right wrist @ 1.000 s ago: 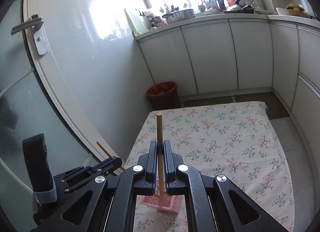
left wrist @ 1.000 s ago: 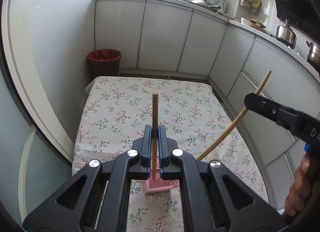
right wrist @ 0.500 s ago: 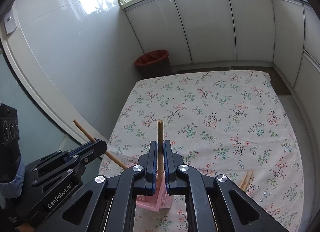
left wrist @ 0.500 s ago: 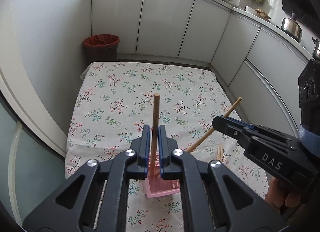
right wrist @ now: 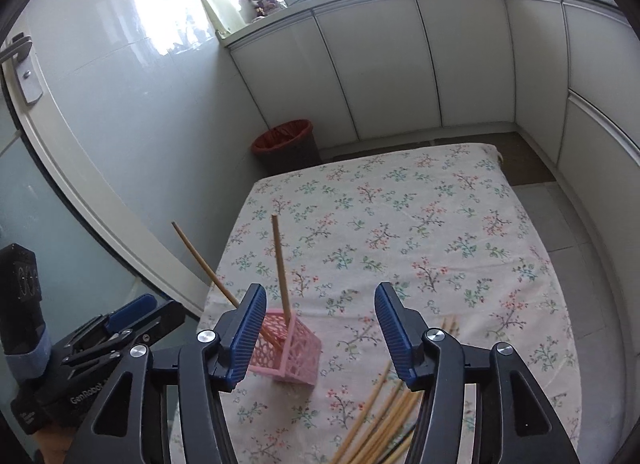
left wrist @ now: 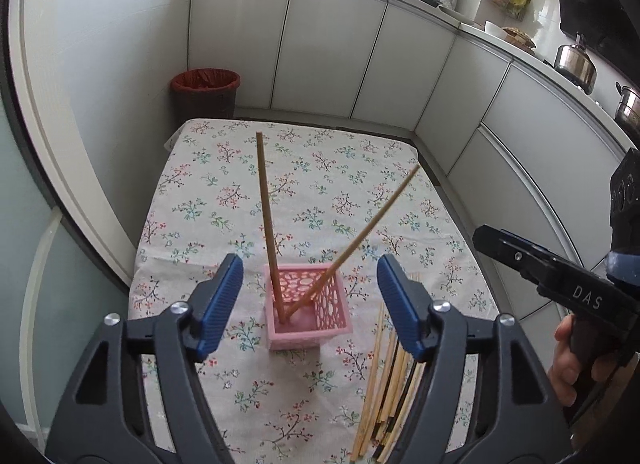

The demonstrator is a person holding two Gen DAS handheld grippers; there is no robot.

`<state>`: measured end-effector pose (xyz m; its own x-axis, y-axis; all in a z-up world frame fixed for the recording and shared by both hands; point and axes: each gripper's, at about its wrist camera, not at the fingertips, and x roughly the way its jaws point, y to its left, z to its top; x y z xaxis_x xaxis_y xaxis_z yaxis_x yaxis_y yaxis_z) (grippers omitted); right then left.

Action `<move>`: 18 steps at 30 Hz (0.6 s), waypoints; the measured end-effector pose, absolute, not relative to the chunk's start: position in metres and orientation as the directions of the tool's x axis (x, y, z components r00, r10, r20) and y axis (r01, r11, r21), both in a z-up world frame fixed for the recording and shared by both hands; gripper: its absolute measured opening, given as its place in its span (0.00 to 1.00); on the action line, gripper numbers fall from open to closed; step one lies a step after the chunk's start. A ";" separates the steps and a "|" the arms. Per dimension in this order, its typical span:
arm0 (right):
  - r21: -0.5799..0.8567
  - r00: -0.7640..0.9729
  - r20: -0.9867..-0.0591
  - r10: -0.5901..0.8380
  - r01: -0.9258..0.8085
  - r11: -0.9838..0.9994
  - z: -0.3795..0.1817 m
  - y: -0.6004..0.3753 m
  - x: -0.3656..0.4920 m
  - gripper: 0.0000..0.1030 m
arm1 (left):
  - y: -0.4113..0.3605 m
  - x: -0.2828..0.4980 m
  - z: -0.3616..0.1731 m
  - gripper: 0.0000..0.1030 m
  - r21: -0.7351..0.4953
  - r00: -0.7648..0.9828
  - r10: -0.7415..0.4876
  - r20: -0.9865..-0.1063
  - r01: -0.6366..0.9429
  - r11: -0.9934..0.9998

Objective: Organize utensils
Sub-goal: 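Move the left tool back to the pile and grasp another chopstick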

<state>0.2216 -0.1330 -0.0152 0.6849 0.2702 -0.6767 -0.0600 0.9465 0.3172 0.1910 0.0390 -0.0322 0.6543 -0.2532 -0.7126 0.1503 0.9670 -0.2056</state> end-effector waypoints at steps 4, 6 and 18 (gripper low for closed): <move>0.294 0.675 -0.699 0.234 -0.027 0.955 -0.023 -0.151 0.202 0.65 | 0.028 0.173 -0.043 0.78 -0.192 0.625 -0.244 -0.742 0.151 0.970; 0.281 0.673 -0.708 0.217 -0.014 0.960 -0.027 -0.159 0.192 0.68 | 0.021 0.167 -0.051 0.79 -0.180 0.607 -0.238 -0.758 0.155 0.971; 0.213 0.534 -0.837 0.117 0.121 0.970 -0.088 -0.202 0.172 0.76 | -0.038 0.160 -0.120 0.80 -0.078 0.442 -0.169 -0.881 0.216 0.973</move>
<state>0.1717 -0.2020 -0.0884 0.5343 0.1173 -0.8371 0.1208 0.9696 0.2129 0.1604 -0.0385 -0.1199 0.4420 -0.1689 -0.8810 0.2156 0.9733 -0.0784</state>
